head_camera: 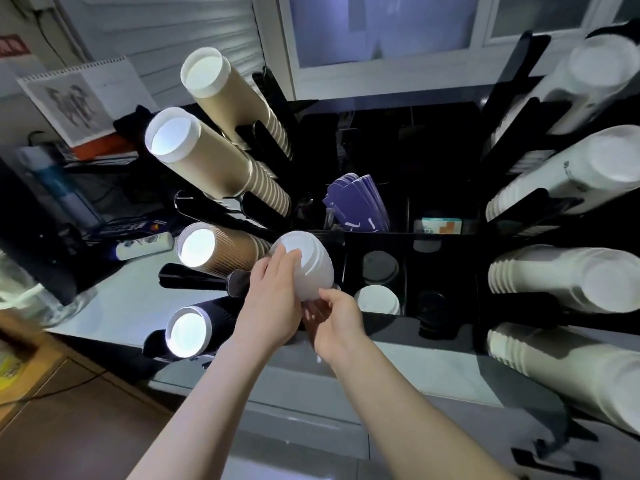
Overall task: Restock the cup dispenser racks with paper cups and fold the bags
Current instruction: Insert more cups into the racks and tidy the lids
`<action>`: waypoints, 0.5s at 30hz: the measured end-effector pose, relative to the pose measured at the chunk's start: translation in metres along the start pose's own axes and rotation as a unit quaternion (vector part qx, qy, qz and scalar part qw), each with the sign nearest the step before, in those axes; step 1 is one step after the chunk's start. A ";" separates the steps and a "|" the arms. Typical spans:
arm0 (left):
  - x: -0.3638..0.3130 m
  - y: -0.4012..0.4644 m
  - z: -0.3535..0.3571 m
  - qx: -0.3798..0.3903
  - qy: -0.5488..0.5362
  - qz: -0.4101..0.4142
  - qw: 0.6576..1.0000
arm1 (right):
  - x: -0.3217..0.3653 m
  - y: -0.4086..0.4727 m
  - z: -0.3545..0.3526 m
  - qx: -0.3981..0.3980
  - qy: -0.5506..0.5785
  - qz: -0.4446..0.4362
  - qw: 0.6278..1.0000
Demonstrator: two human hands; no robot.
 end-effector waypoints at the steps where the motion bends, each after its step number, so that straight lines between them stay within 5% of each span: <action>1: 0.000 0.004 0.001 0.007 0.002 0.004 1.000 | -0.002 0.002 0.000 -0.002 -0.001 -0.001 1.000; 15: 0.005 0.024 0.014 0.011 0.001 0.079 0.997 | -0.002 -0.007 0.003 -0.031 0.049 -0.024 0.998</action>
Point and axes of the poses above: each hand's wrist, its own y-axis towards the middle knuckle, its own z-axis out of the palm, x = y × z, the point moved 2 cm from there along y, towards the middle knuckle, and after that the axes turned 13 degrees about x, right-handed, at the moved point
